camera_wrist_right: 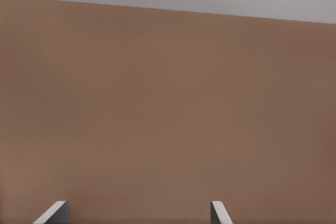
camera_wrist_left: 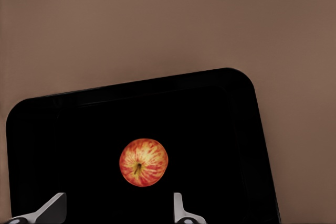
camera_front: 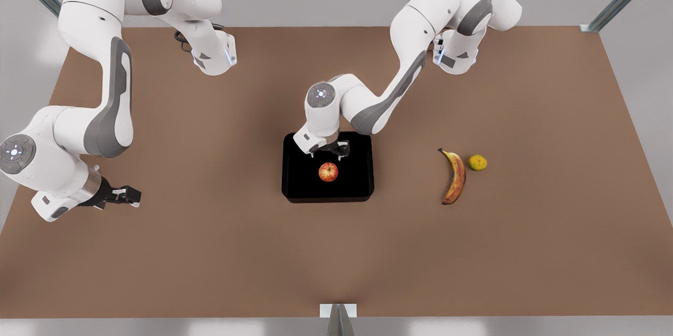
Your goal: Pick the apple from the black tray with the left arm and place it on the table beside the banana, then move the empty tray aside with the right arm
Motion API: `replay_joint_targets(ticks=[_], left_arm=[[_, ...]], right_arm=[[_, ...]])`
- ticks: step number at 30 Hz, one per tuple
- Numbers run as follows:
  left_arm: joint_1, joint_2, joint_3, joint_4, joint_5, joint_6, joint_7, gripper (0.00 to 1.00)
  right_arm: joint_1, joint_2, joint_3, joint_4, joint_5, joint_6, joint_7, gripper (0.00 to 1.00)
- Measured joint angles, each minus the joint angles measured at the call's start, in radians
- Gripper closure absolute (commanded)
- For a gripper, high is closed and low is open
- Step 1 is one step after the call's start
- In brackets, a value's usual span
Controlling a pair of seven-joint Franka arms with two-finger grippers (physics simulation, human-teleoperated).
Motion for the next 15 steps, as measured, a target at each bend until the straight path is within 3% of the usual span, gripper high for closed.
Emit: replay_joint_targets(ticks=[15], left_arm=[[-0.002,0.114,0.003,-0.055,0.064,0.201,-0.185,0.00]], right_arm=[[0.002,0.003,0.000,0.000,0.000,0.004,-0.004,0.00]])
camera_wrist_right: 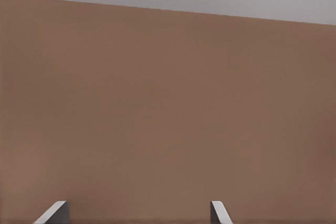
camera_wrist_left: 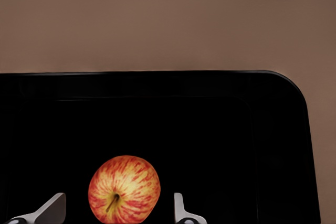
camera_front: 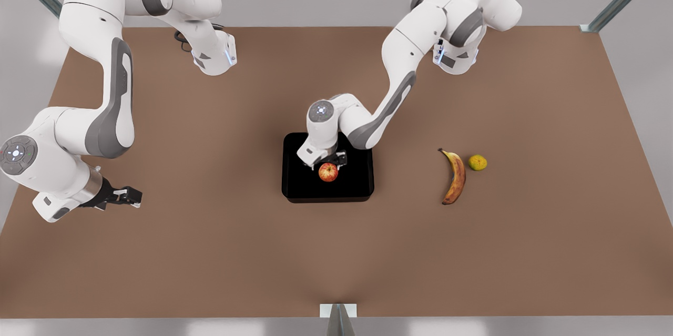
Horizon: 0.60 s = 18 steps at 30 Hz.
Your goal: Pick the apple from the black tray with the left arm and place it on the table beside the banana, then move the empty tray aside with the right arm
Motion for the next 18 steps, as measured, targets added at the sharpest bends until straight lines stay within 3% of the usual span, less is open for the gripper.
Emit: replay_joint_targets(ticks=[18], left_arm=[[0.000,0.073,0.002,-0.041,0.074,0.127,-0.078,0.00]], right_arm=[[0.000,0.000,0.000,0.000,0.000,0.001,-0.002,0.00]])
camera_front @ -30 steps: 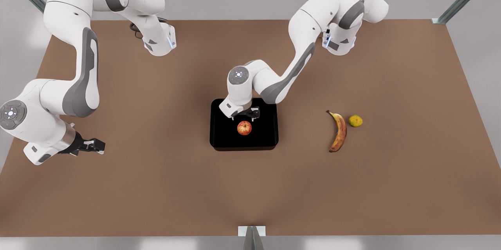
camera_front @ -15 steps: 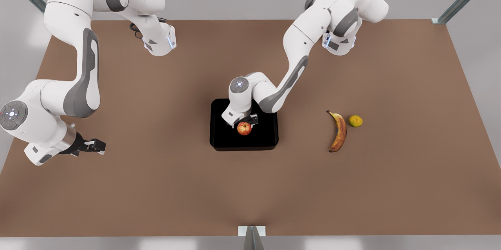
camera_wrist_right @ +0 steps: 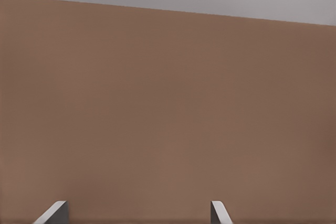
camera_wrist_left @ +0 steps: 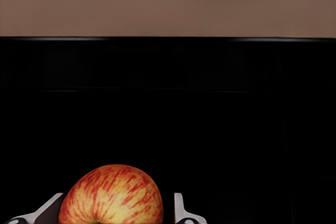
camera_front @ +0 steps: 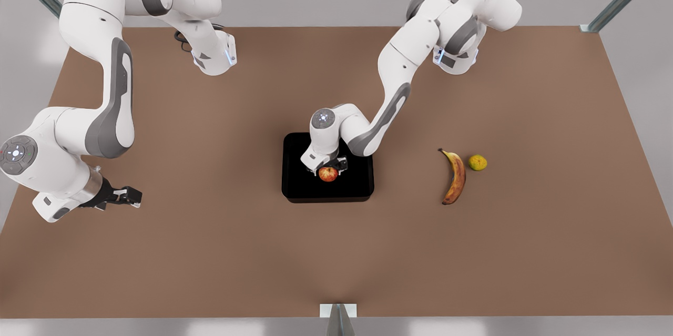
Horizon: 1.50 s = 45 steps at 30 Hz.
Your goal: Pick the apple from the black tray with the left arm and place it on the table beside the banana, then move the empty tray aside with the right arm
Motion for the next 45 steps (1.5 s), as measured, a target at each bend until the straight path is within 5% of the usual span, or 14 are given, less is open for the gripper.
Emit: replay_joint_targets(ticks=[3,6,9,12,17,20,27,28,32,40,45], left_arm=[[0.000,0.003,0.000,0.000,0.006,0.010,-0.008,0.00],[0.000,0.004,0.000,0.000,0.010,0.016,-0.016,0.19],[0.004,0.003,0.001,-0.001,0.011,0.019,-0.023,0.20],[0.011,-0.068,-0.003,-0.023,0.009,-0.022,-0.026,0.20],[0.103,-0.395,-0.009,-0.211,-0.090,-0.203,0.029,0.20],[0.200,-0.528,-0.008,-0.326,-0.119,-0.294,0.100,0.20],[0.333,-0.423,-0.002,-0.345,-0.118,-0.344,0.293,0.20],[0.337,-0.416,-0.001,-0.346,-0.113,-0.342,0.315,0.00],[0.346,-0.416,0.000,-0.347,-0.102,-0.343,0.398,0.00],[0.345,-0.661,0.210,-0.063,-0.186,-0.584,0.585,0.00],[0.343,-0.732,0.337,-0.021,-0.246,-0.758,0.707,0.00]], right_arm=[[0.000,0.000,0.000,0.000,0.000,0.000,0.000,0.00],[0.000,0.000,0.000,0.000,0.000,0.000,0.000,0.00],[0.000,0.000,0.000,0.000,0.000,0.000,0.000,0.00],[0.000,0.000,0.000,0.000,0.000,0.000,-0.001,0.00],[0.113,-0.067,0.028,0.005,-0.002,-0.117,0.009,0.00],[0.206,-0.074,0.154,0.023,0.036,-0.220,0.078,0.00],[0.279,0.139,0.285,0.048,0.137,-0.178,0.361,0.00],[0.290,0.155,0.289,0.035,0.146,-0.156,0.400,0.00],[0.301,0.102,0.318,-0.165,0.158,-0.049,0.537,0.00],[0.277,0.103,0.328,-0.278,0.081,0.117,0.716,0.00],[0.279,0.149,0.340,-0.334,0.030,0.212,0.762,0.00]])
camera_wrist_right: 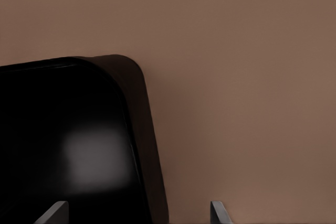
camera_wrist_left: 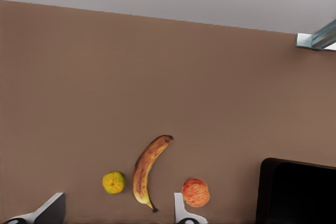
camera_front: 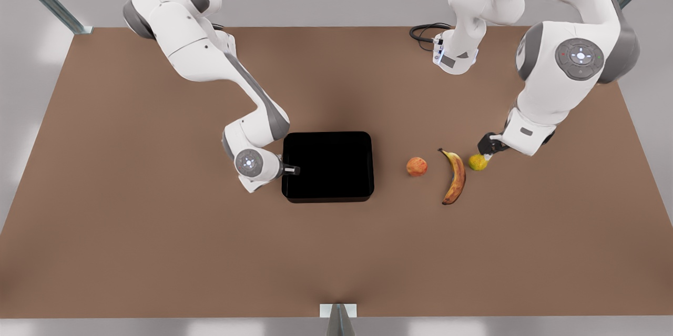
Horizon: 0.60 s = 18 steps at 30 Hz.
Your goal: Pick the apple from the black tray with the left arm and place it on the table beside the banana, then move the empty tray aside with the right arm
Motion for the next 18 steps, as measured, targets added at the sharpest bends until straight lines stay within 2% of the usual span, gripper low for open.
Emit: replay_joint_targets(ticks=[1,2,3,5,8,9,11,14,18], left_arm=[[0.057,-0.003,-0.016,-0.002,-0.045,-0.020,0.021,0.00],[0.245,0.004,-0.171,-0.018,-0.060,-0.024,0.040,0.00],[0.354,0.012,-0.252,-0.034,-0.066,-0.022,0.058,0.00],[0.444,0.061,-0.313,-0.032,-0.072,-0.009,0.090,0.00],[0.484,0.118,-0.333,0.001,-0.080,0.022,0.133,0.00],[0.485,0.136,-0.335,0.017,-0.081,0.029,0.145,0.00],[0.493,0.149,-0.335,0.029,-0.084,0.039,0.163,0.00],[0.494,0.165,-0.338,0.037,-0.082,0.052,0.186,0.00],[0.487,0.165,-0.340,0.030,-0.079,0.058,0.208,0.00]], right_arm=[[0.000,0.011,0.007,-0.003,-0.019,0.018,0.008,0.00],[0.000,0.019,0.015,-0.005,-0.036,0.033,0.014,0.00],[0.000,0.024,0.021,-0.007,-0.049,0.046,0.019,0.00],[-0.002,0.035,0.026,-0.012,-0.067,0.066,0.026,0.00],[-0.005,0.056,0.027,-0.015,-0.081,0.090,0.031,0.01],[-0.006,0.061,0.027,-0.015,-0.084,0.097,0.032,0.05],[-0.006,0.067,0.027,-0.015,-0.087,0.108,0.033,0.30],[-0.009,0.068,0.025,-0.014,-0.085,0.119,0.033,0.55],[-0.010,0.066,0.025,-0.010,-0.085,0.123,0.035,0.67]])
